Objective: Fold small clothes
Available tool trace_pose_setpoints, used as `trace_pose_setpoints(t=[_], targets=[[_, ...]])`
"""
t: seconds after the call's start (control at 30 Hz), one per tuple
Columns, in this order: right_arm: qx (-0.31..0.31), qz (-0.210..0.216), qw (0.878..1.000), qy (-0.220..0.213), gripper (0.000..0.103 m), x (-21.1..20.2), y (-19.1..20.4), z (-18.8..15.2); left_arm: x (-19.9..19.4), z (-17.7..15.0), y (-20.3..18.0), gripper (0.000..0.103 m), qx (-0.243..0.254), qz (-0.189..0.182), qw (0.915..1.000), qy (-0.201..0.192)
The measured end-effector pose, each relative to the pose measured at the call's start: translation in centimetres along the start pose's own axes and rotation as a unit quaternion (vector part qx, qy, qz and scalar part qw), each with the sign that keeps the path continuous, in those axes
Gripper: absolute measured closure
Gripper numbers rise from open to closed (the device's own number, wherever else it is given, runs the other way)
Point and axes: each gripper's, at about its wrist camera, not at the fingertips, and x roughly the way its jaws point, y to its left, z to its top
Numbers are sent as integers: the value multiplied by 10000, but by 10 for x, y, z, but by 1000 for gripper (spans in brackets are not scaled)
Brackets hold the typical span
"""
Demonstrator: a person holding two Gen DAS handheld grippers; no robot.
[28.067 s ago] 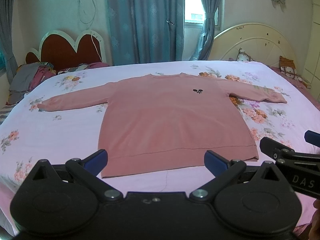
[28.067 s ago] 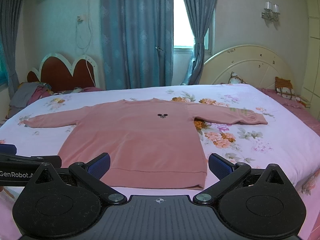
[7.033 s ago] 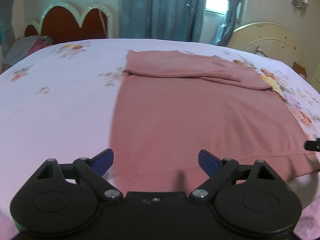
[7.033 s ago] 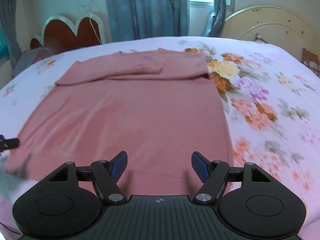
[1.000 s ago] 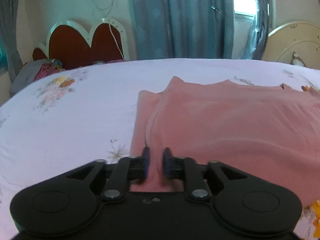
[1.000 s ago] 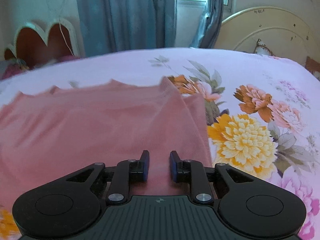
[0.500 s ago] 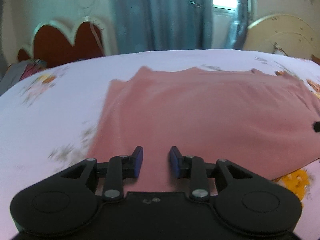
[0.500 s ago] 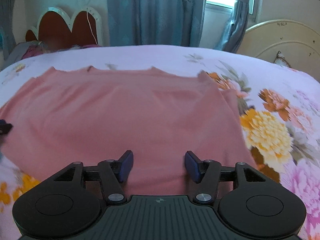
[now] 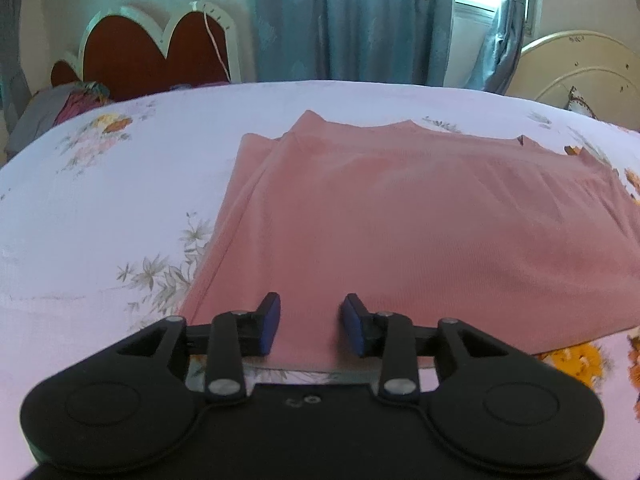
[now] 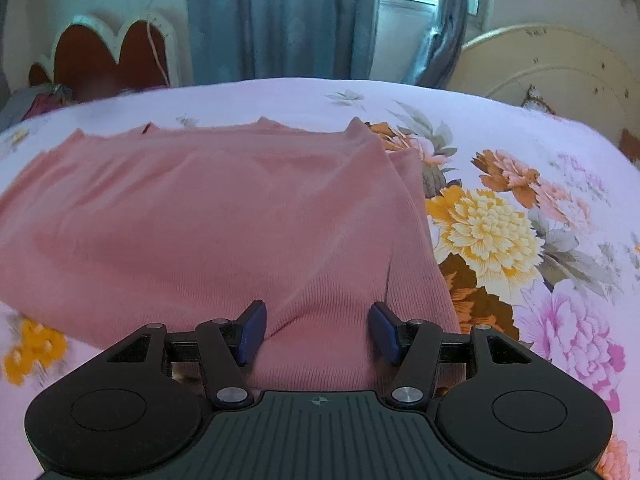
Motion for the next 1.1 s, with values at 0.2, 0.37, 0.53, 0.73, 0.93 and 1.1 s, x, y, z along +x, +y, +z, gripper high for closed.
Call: trace_pose_setpoints(t=[0.2,0.37,0.53,0.73,0.93,1.1], targets=[[286,369,9989,-38,47,-7,8,12,-7,8,-12,44,11,-61,10000,-3],[253,621,9977,-85,47,-10,28,22,-15,15,-20,38,-96,-246,9996,-34],[109,864,9961,-140,47,-2,60,34,-4,20,-17,30,-99,-207,9997,-10],[-228,1090,9938,-12,47,19,105,43,9,6,11,32,-650,-349,9963,431],[-220,1182,9927,-87,47,33,129,58,-22,-7,34,28,-1595,-776,9821,632],[-353,1073,9936,-20,47,44,144,58,-15,-30,56,27,-2790,-1393,9455,940]])
